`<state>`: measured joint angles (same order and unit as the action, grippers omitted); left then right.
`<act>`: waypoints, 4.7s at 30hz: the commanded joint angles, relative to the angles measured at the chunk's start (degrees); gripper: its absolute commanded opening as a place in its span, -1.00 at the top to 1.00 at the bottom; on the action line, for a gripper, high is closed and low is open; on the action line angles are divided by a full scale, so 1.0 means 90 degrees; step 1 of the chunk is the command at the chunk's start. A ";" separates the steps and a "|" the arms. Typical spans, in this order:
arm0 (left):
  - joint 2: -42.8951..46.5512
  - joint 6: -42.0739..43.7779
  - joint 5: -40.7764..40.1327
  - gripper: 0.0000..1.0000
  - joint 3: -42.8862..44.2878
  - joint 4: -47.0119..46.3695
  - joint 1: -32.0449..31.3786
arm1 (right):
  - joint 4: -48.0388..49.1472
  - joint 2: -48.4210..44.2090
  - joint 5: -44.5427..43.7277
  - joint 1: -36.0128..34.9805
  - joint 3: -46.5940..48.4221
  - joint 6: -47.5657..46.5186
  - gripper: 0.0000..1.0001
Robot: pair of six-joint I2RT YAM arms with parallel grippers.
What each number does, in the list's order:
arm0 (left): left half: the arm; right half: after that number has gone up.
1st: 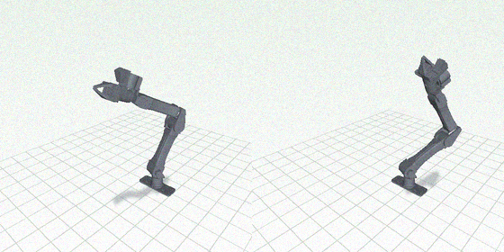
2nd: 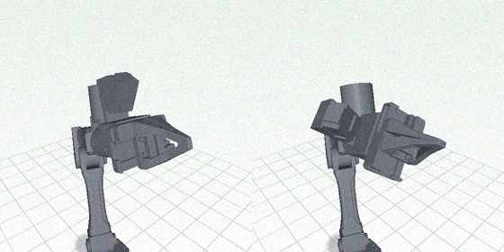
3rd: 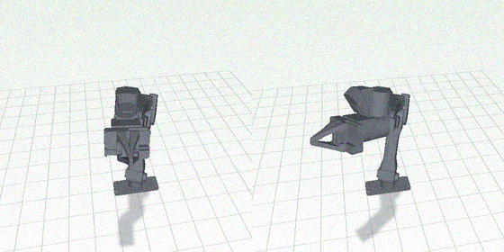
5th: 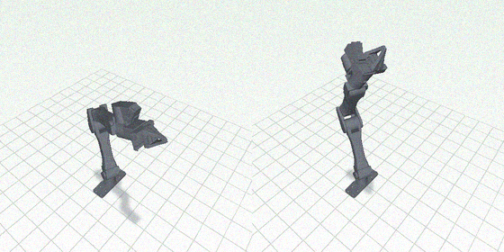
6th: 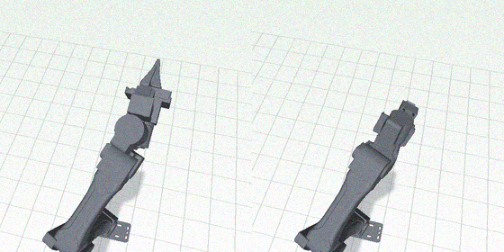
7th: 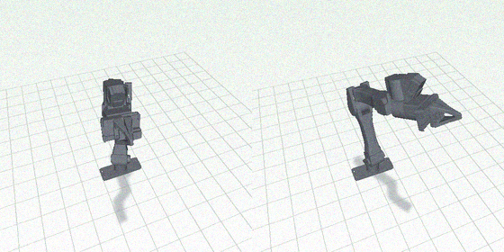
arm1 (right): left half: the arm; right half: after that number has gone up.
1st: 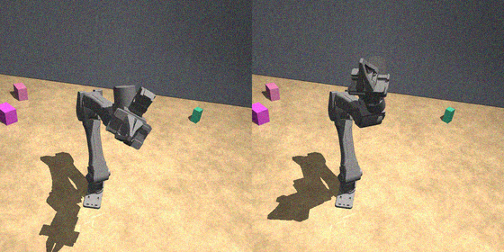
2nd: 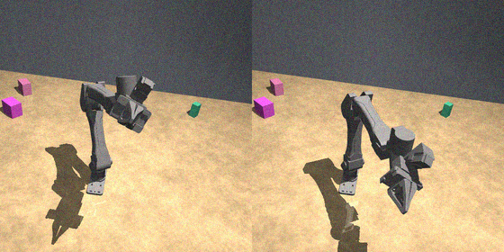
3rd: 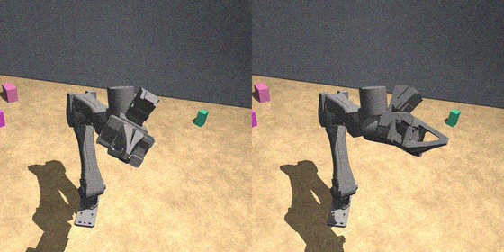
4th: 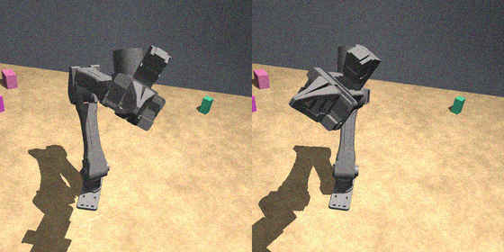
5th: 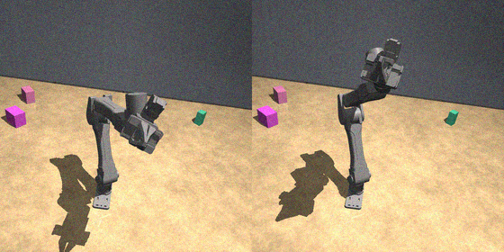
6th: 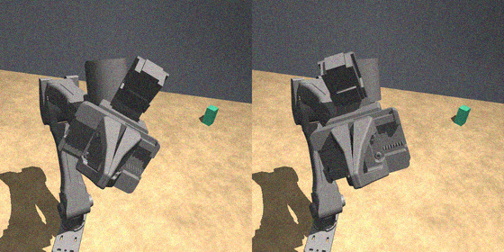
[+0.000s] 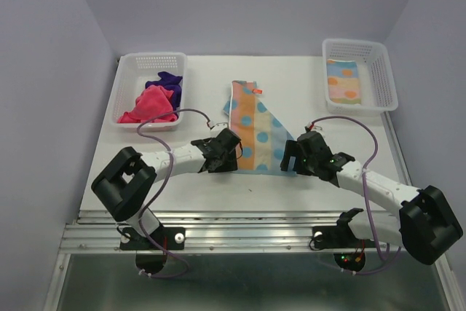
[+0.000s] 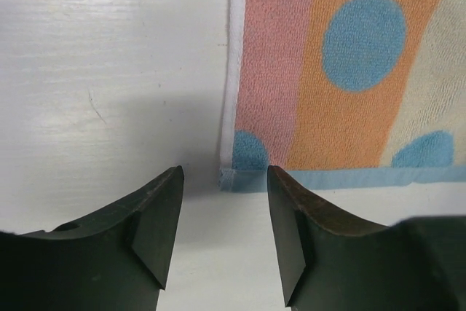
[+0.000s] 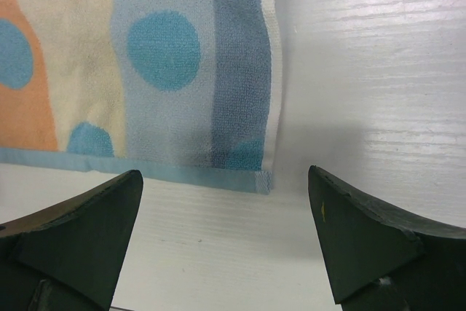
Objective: Fold and stack the towels
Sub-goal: Flatten out the crumpled towel
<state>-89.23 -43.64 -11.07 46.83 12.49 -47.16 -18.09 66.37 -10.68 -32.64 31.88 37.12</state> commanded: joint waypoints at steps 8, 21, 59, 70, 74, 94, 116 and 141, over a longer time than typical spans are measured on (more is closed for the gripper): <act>-0.0487 -0.0092 0.0194 0.04 -0.0143 0.0556 -0.0267 | -0.0168 -0.0070 -0.0356 -0.0025 -0.0124 -0.0170 -1.00; -0.1052 -0.0327 -0.0157 0.50 0.0070 0.0995 -0.0483 | -0.0149 -0.0031 -0.0435 -0.0016 -0.0163 -0.0336 -1.00; -0.0300 -0.0435 -0.0088 1.00 -0.0564 0.0155 -0.0581 | -0.0900 0.1229 -0.0620 -0.0533 0.0159 0.0474 0.40; 0.0099 -0.0366 -0.0205 1.00 -0.0594 -0.0187 -0.0590 | -0.0481 0.0801 -0.0581 -0.0728 0.0149 0.0388 0.99; 0.0577 -0.0308 -0.0682 1.00 -0.0350 -0.0138 -0.0590 | 0.0045 0.0070 -0.0737 -0.0748 0.0441 -0.0129 0.99; 0.2600 0.1127 -0.3438 1.00 0.3223 0.0078 -0.0600 | 0.0486 -0.1447 -0.1236 -0.0748 0.3146 -0.1683 0.99; 0.3303 0.2876 -0.3369 1.00 0.5099 -0.0743 -0.0590 | -0.0100 -0.0773 0.0591 -0.0748 0.6673 -0.2542 0.99; 0.4123 0.1950 -0.2053 1.00 0.3997 -0.0588 -0.0591 | -0.0031 -0.0928 0.1682 -0.0748 0.6400 -0.2026 0.99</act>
<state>-53.98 -21.63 -35.00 85.47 8.73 -52.51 -19.88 61.67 -2.94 -39.46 89.43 15.57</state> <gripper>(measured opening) 0.037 0.033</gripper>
